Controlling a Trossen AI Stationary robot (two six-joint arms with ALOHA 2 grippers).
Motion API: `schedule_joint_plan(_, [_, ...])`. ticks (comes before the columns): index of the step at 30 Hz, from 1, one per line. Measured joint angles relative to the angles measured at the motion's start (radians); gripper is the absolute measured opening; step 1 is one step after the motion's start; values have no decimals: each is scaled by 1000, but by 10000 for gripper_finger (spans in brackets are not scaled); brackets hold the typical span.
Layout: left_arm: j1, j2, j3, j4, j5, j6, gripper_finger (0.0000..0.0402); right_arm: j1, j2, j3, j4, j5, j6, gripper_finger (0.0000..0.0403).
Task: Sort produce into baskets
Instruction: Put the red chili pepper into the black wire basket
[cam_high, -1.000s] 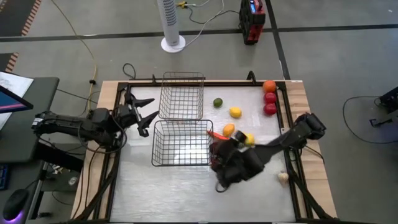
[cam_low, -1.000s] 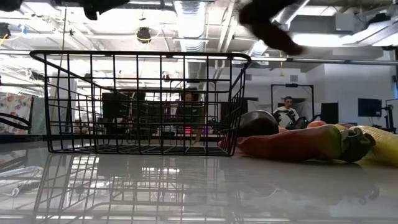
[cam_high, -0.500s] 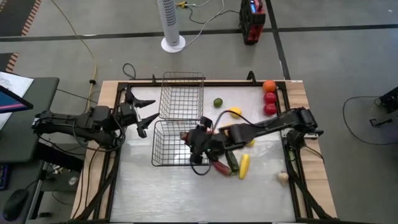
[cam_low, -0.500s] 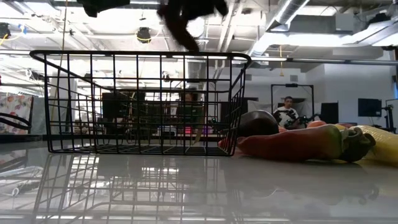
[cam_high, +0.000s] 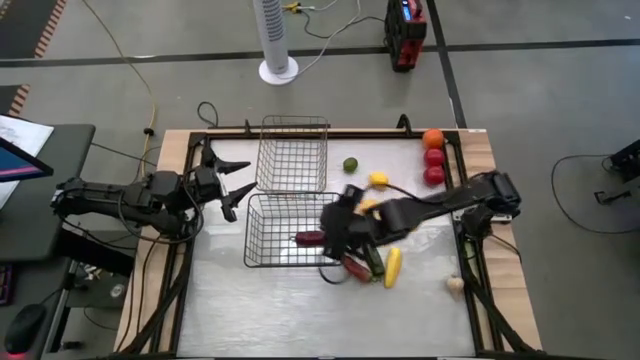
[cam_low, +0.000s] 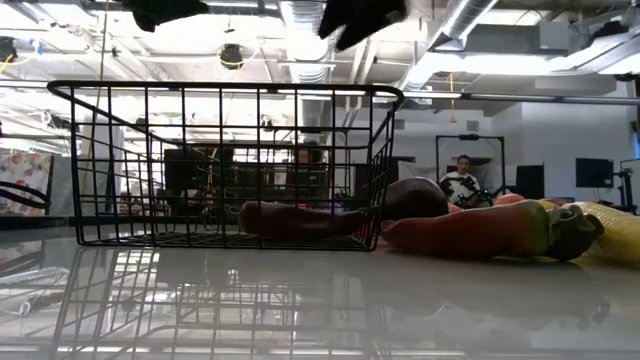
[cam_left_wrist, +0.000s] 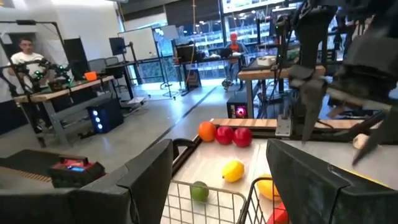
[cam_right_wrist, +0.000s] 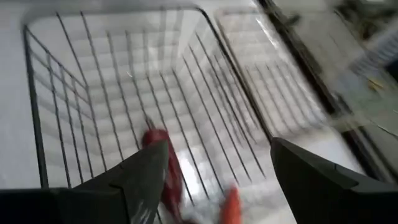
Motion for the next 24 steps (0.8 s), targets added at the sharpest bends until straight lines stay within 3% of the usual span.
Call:
schedule_joint_plan(3, [0, 4, 0, -11, -1, -10, 249, 72, -25, -3, -161, 37, 153, 310])
schedule_joint_plan(8, [0, 23, -1, -5, 0, -32, 249, 183, -10, -12, -345, 0, 423, 310])
schedule_joint_plan(16, [0, 28, -2, -10, 0, -40, 249, 271, 60, -173, -116, -109, 548, 310])
schedule_joint_plan(24, [0, 28, -2, -17, 0, -35, 249, 294, 69, -340, 60, -116, 654, 310])
